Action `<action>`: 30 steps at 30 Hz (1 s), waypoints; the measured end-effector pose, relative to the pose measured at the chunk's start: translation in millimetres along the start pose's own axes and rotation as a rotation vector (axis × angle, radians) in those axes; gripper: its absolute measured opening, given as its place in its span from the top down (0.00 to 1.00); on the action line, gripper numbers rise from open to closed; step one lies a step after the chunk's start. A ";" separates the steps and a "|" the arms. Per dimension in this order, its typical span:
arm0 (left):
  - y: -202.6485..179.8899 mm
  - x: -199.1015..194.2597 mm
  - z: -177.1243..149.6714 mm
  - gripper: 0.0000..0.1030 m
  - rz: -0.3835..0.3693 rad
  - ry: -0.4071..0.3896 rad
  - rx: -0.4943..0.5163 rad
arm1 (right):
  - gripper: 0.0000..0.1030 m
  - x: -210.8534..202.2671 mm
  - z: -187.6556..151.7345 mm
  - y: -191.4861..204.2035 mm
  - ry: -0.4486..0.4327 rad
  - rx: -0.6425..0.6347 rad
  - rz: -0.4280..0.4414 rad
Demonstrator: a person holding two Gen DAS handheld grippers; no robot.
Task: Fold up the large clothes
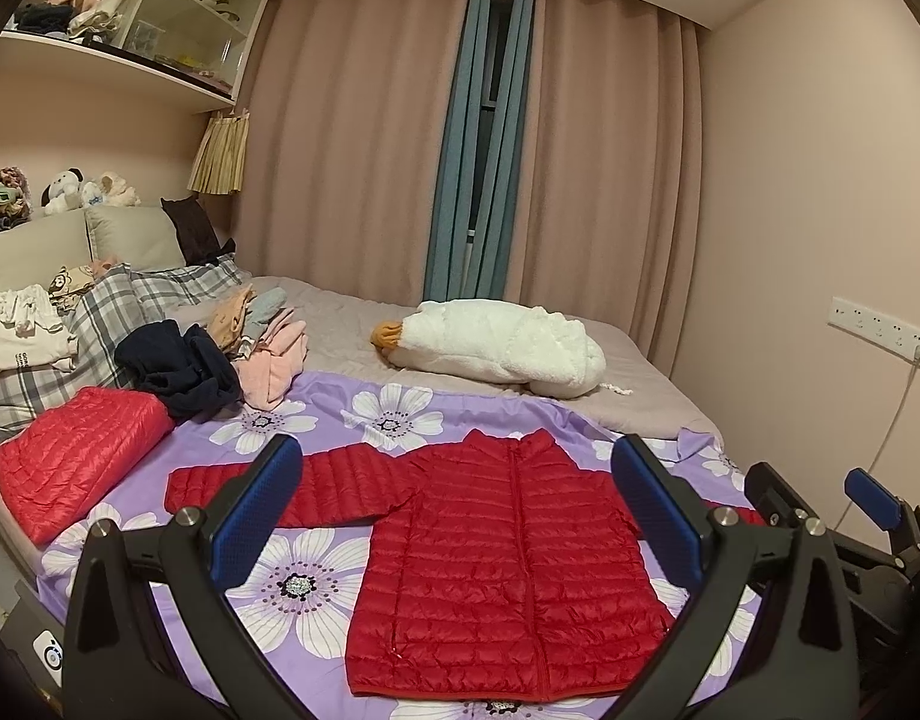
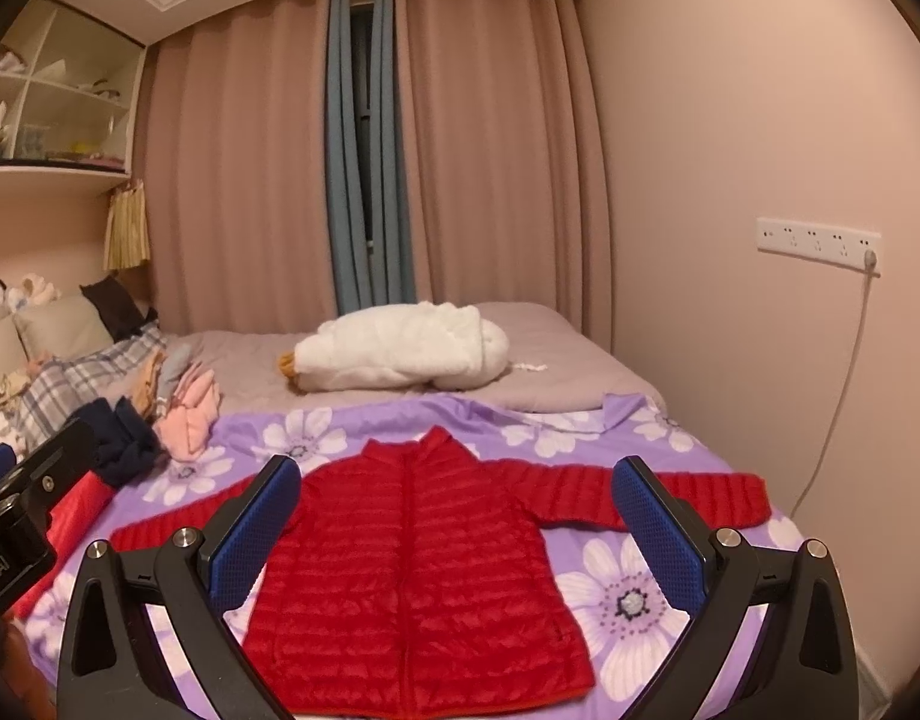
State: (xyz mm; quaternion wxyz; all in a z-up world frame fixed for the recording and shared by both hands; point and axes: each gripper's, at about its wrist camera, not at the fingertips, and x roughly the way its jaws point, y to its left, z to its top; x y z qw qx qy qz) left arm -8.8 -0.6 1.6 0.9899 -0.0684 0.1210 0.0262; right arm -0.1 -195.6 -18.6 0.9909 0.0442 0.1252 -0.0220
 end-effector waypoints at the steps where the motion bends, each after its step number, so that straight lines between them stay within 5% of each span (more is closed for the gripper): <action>1: -0.1 -0.4 0.2 0.00 0.001 -0.001 -0.001 | 0.00 0.0 -0.1 -0.1 0.001 -0.001 -0.001; 30: -0.7 1.6 -4.6 0.00 -0.003 0.008 0.001 | 0.00 -1.0 -1.2 2.7 0.012 -0.018 -0.009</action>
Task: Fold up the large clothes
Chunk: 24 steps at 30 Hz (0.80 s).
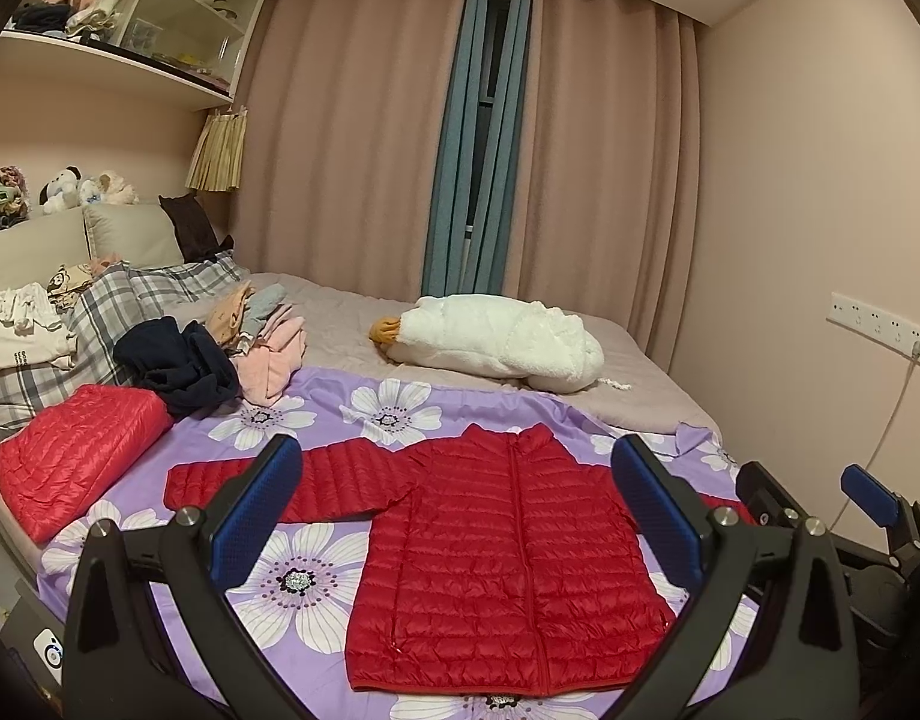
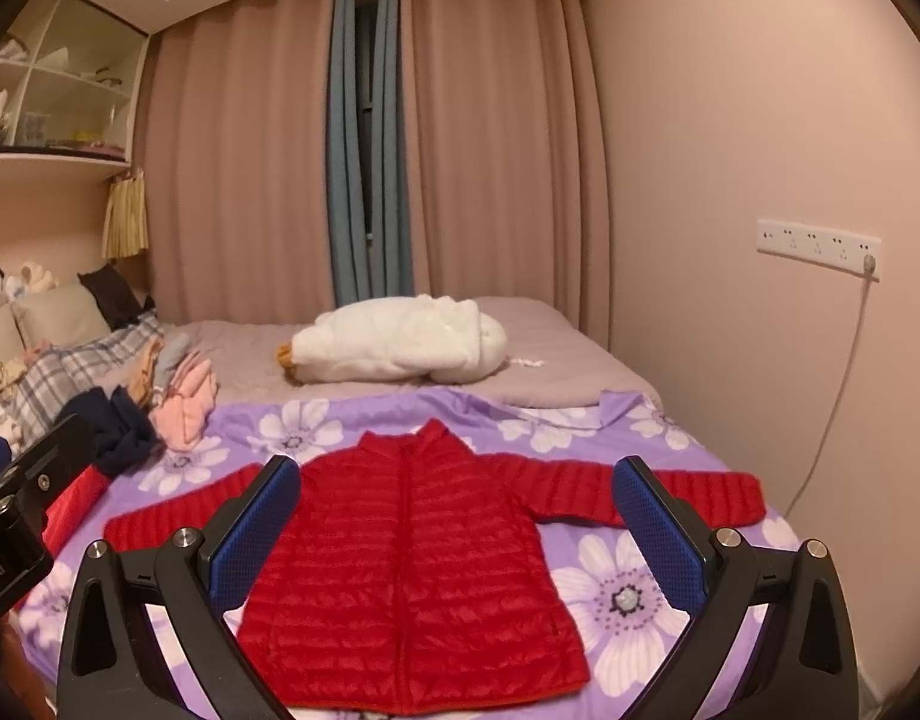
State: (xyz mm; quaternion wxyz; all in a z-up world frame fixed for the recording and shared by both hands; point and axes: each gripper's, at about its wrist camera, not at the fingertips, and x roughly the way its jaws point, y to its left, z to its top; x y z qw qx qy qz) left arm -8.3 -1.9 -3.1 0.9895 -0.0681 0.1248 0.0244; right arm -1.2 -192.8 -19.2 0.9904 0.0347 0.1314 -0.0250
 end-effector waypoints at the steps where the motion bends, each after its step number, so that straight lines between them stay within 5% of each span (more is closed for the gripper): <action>1: 0.4 -0.4 0.1 0.00 -0.001 0.000 0.001 | 0.00 0.1 0.0 0.0 0.001 0.000 0.001; 15: -1.6 20.2 -9.3 0.00 -0.010 0.041 0.009 | 0.00 18.4 -6.1 5.3 0.036 -0.015 -0.001; 24: 0.6 74.1 -19.2 0.00 0.004 0.140 -0.010 | 0.00 58.1 -17.0 1.9 0.114 -0.003 -0.022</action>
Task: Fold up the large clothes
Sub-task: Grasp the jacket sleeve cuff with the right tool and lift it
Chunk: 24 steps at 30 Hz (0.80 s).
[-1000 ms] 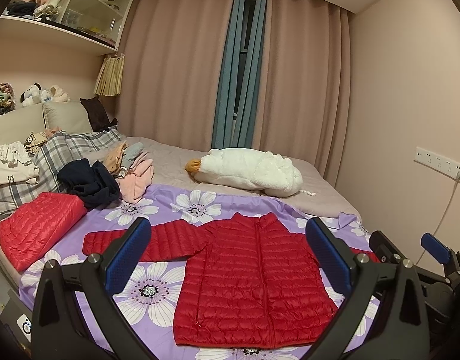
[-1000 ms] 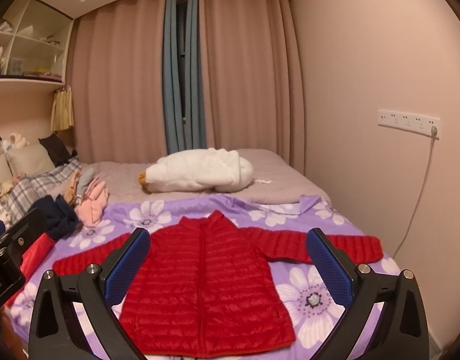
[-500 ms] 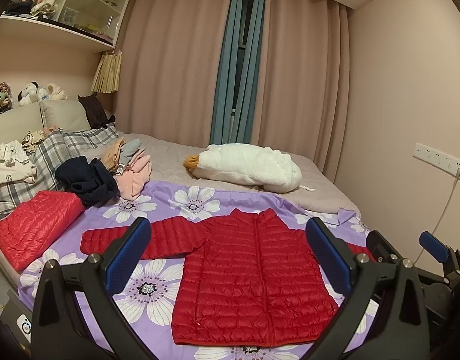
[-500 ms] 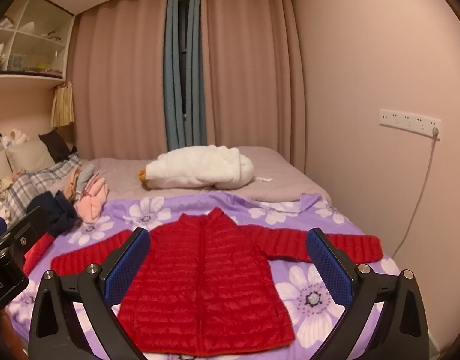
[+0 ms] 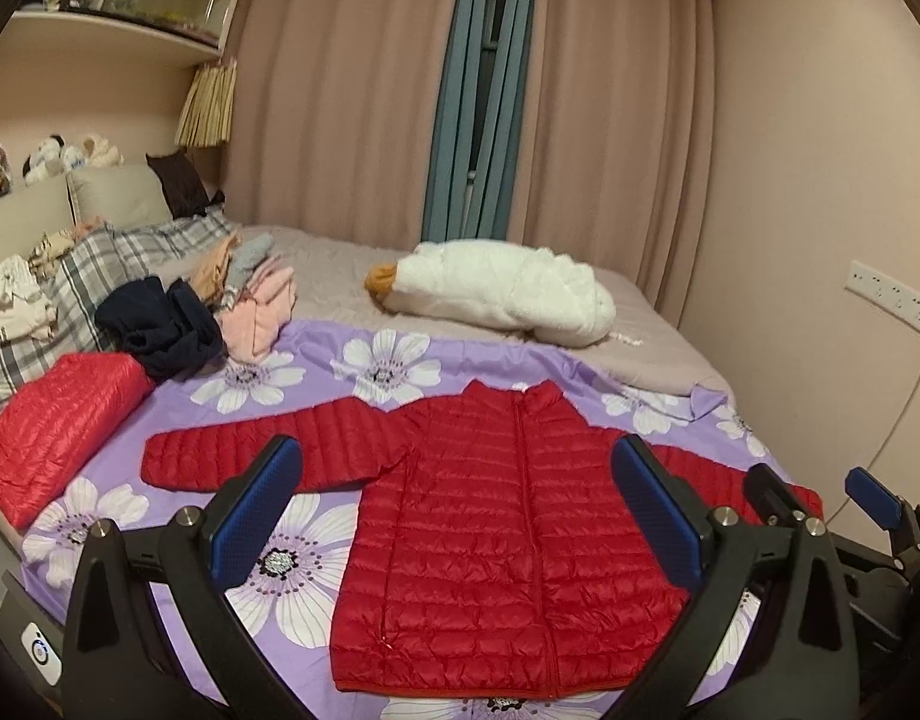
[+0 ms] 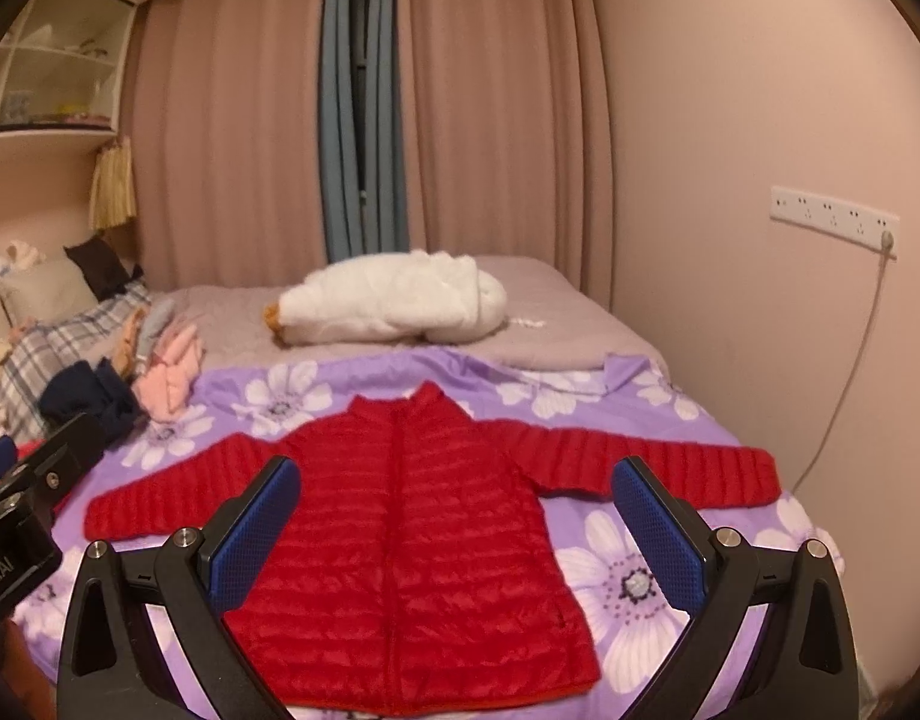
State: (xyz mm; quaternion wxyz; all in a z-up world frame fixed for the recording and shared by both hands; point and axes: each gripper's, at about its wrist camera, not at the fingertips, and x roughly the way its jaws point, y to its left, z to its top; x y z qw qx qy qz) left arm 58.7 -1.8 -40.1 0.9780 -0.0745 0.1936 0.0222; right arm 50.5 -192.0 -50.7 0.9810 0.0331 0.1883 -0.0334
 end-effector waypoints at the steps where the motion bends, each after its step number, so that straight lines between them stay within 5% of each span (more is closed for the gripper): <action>1: 2.8 8.3 0.5 0.00 -0.001 0.009 -0.015 | 0.00 8.5 -0.6 -2.9 0.010 0.009 -0.003; 7: 49.3 77.8 7.3 0.00 0.034 -0.014 -0.183 | 0.00 67.9 -0.9 -54.0 0.043 0.131 0.020; 12: 123.6 160.9 2.6 0.01 0.135 0.011 -0.332 | 0.00 158.7 -8.0 -149.8 0.098 0.180 -0.257; 16: 180.7 202.3 -16.2 0.07 0.290 0.060 -0.396 | 0.00 241.7 -39.1 -242.8 0.273 0.239 -0.458; 21: 234.3 220.7 -42.2 0.16 0.476 0.099 -0.416 | 0.01 295.3 -87.0 -342.2 0.421 0.416 -0.604; 24: 261.2 221.7 -64.6 0.16 0.514 0.135 -0.476 | 0.01 303.2 -114.0 -384.4 0.443 0.649 -0.542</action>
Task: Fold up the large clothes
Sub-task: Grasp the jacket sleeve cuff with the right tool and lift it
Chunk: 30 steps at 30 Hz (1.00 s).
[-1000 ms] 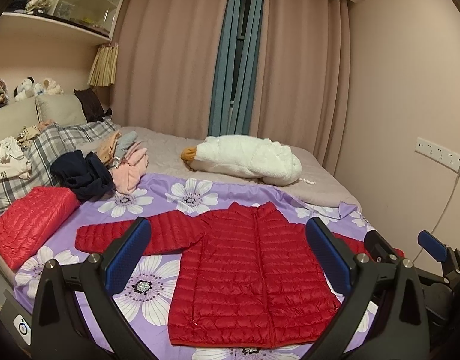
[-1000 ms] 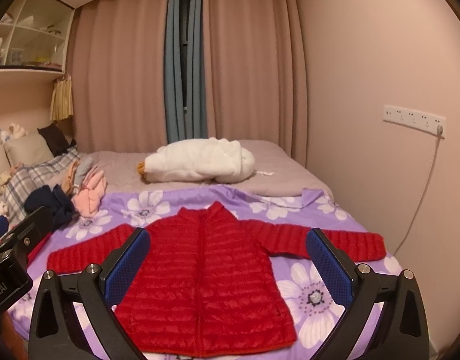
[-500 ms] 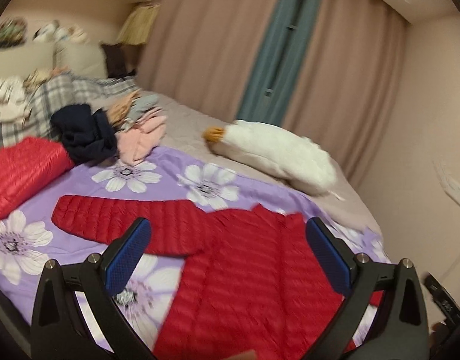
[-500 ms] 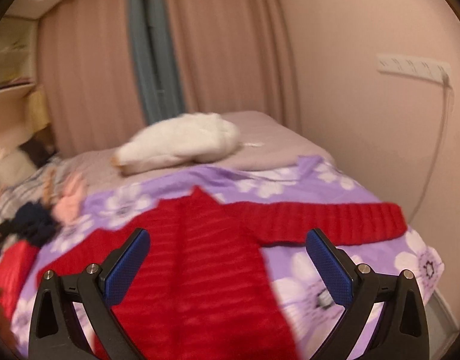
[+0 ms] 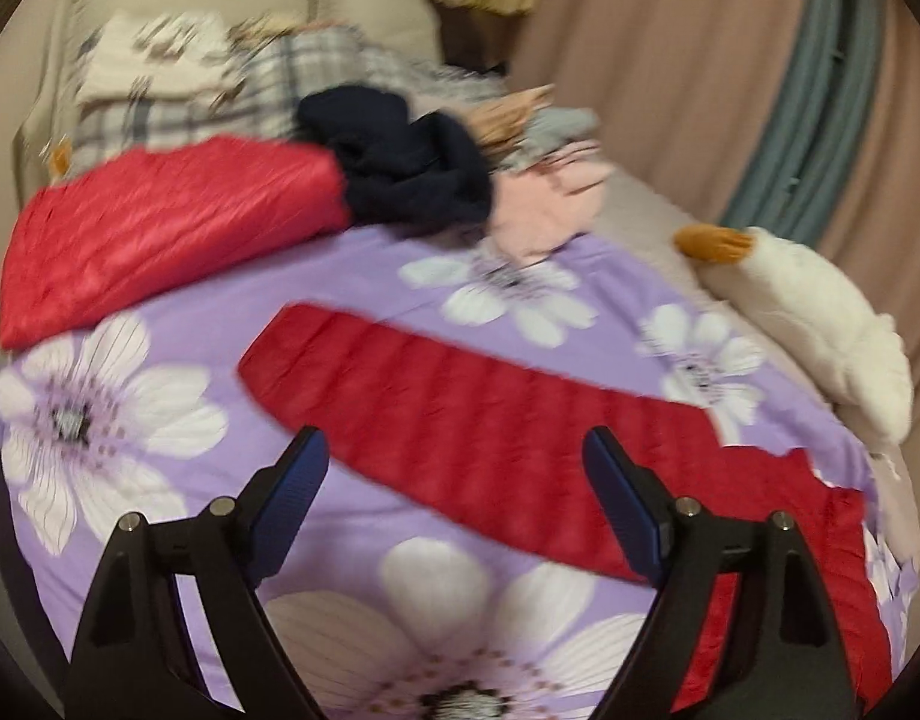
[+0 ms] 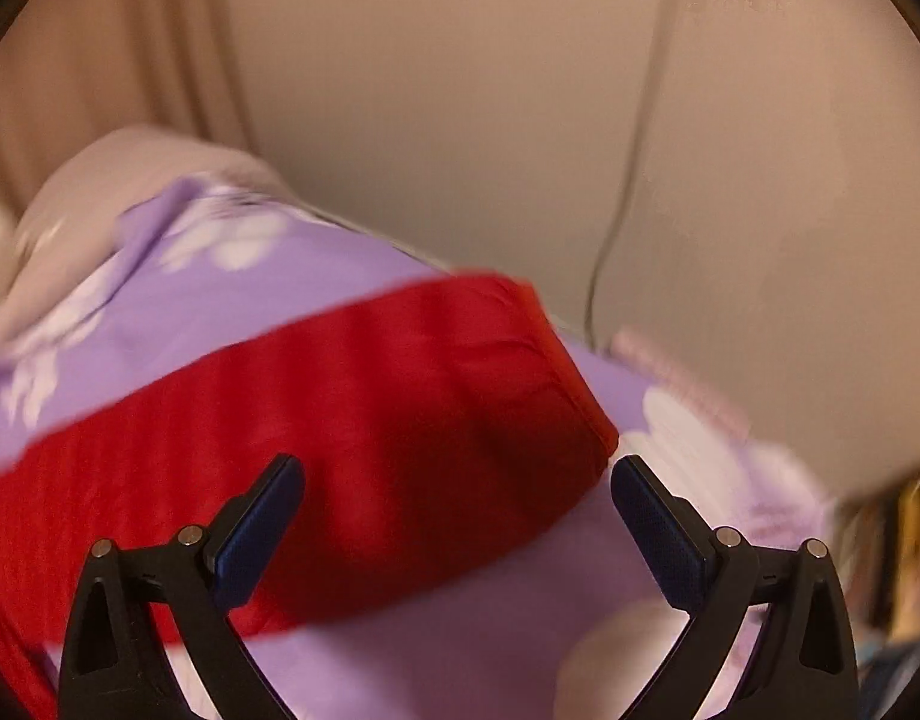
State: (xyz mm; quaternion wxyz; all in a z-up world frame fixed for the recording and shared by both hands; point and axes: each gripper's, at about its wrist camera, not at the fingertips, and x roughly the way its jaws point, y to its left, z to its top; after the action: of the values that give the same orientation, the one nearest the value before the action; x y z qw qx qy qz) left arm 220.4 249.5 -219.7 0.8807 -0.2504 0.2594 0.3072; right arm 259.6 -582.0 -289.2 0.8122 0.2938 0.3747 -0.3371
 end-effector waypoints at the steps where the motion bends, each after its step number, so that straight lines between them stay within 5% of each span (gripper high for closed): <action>1: 5.4 2.5 -2.1 0.16 0.005 0.008 -0.006 | 0.01 5.7 -0.6 -8.8 0.013 0.060 0.047; 2: 11.2 7.3 -5.2 0.16 0.015 0.024 -0.011 | 0.01 1.7 -3.1 -13.2 -0.041 0.094 0.068; 4: 18.8 12.7 -10.5 0.16 0.044 0.038 -0.015 | 0.29 -7.5 -7.3 -7.8 -0.113 0.080 0.047; 6: 21.4 18.0 -13.3 0.16 0.058 0.046 -0.011 | 0.68 -3.4 -7.2 -2.1 -0.111 0.056 0.056; 8: 22.2 19.3 -13.6 0.16 0.063 0.042 -0.011 | 0.80 -9.1 -9.5 8.4 -0.123 0.027 0.049; 11: 23.6 16.1 -9.2 0.17 0.046 0.011 -0.009 | 0.84 -31.4 -10.6 25.9 -0.204 -0.039 0.024; 17: 25.9 17.0 8.0 0.17 0.030 -0.029 -0.006 | 0.84 -113.2 -20.2 106.3 -0.367 -0.217 0.125; 23: 55.5 39.5 16.9 0.19 0.081 0.002 -0.085 | 0.84 -178.8 -86.5 248.9 -0.451 -0.406 0.337; 30: 114.7 53.6 24.0 0.19 0.110 0.065 -0.237 | 0.84 -212.7 -189.2 371.7 -0.380 -0.559 0.576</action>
State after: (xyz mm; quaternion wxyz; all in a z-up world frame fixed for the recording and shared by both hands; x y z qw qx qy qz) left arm 186.9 364.7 -266.9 0.8178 -0.3480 0.2632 0.3754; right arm 362.7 -151.2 -137.6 0.9757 0.0882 0.1982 -0.0309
